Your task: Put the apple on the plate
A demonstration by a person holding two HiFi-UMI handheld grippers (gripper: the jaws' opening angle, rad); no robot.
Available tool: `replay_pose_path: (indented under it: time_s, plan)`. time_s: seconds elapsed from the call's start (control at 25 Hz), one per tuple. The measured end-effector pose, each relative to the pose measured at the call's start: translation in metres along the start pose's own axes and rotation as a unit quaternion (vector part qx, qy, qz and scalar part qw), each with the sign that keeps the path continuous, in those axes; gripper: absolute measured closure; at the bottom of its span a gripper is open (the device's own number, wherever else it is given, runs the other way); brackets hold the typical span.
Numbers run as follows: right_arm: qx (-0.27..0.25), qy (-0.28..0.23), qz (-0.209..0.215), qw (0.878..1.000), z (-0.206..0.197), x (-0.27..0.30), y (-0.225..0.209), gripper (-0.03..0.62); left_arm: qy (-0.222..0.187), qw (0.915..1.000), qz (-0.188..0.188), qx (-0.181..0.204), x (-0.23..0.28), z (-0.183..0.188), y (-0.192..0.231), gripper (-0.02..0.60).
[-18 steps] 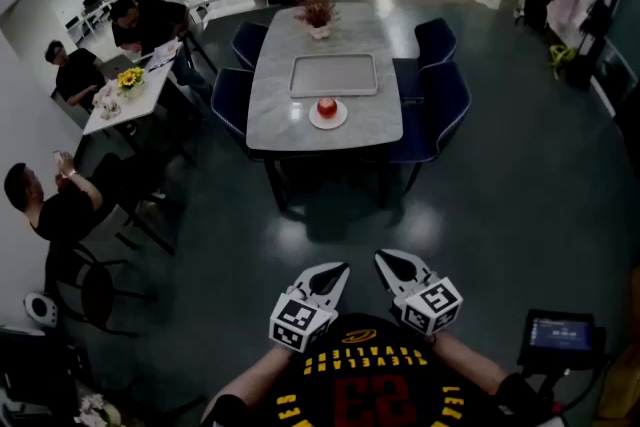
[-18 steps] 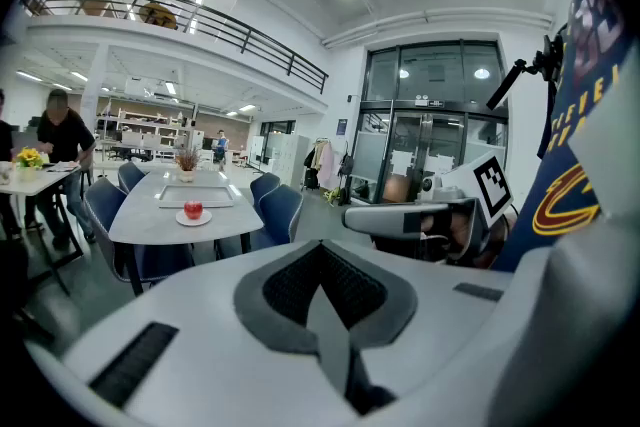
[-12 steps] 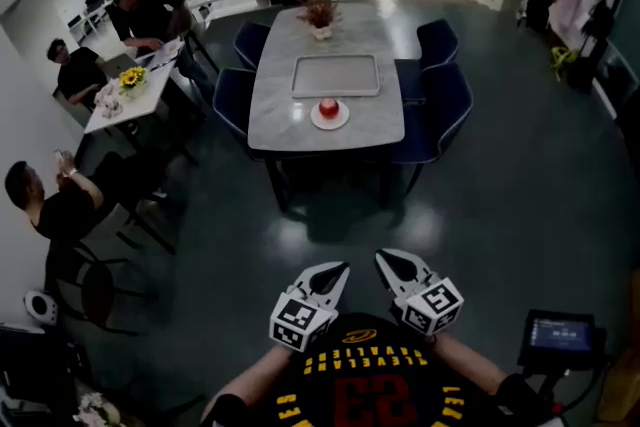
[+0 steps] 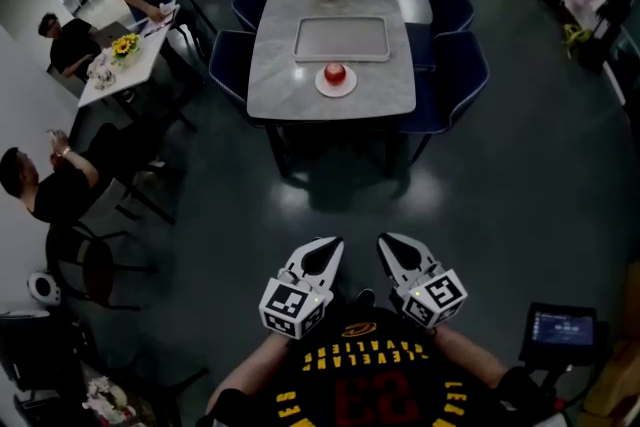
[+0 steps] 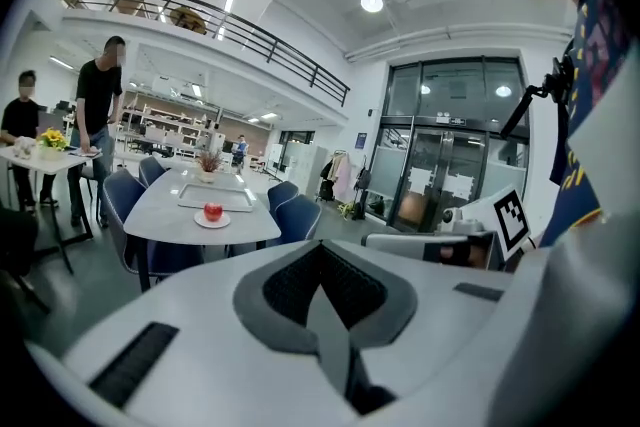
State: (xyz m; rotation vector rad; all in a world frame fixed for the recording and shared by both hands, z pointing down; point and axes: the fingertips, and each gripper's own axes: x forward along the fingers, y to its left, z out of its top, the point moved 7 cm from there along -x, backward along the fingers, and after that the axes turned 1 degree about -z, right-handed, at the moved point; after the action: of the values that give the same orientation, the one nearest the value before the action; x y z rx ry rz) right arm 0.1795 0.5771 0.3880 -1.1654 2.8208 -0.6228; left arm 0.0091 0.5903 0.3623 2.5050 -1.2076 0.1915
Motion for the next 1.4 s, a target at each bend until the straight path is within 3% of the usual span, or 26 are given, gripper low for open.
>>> replay_pose_path:
  time_s: [0.4,0.6,0.92,1.24,1.32,1.4]
  plan:
    - [-0.008,0.017,-0.005,1.000,0.017,0.075,-0.015,0.588,-0.016,0.9992,-0.024,-0.028,0.030,0.024,0.067,0.580]
    - [-0.001,0.026,-0.017,1.000,0.022,0.119,-0.029,0.588,-0.004,0.9979,-0.045,-0.047,0.053,0.028,0.112,0.580]
    - [0.002,0.021,-0.058,0.998,0.045,0.183,-0.048,0.588,0.007,0.9967,-0.072,-0.038,0.082,0.067,0.175,0.551]
    - [0.008,0.021,-0.065,0.998,0.054,0.235,-0.048,0.586,0.011,0.9947,-0.090,-0.047,0.095,0.076,0.226,0.534]
    - [0.010,0.022,-0.074,0.997,0.056,0.239,-0.051,0.523,0.016,0.9939,-0.095,-0.054,0.099,0.079,0.231,0.533]
    - [0.014,0.024,-0.081,0.996,0.057,0.242,-0.054,0.523,0.022,0.9933,-0.099,-0.056,0.104,0.078,0.236,0.532]
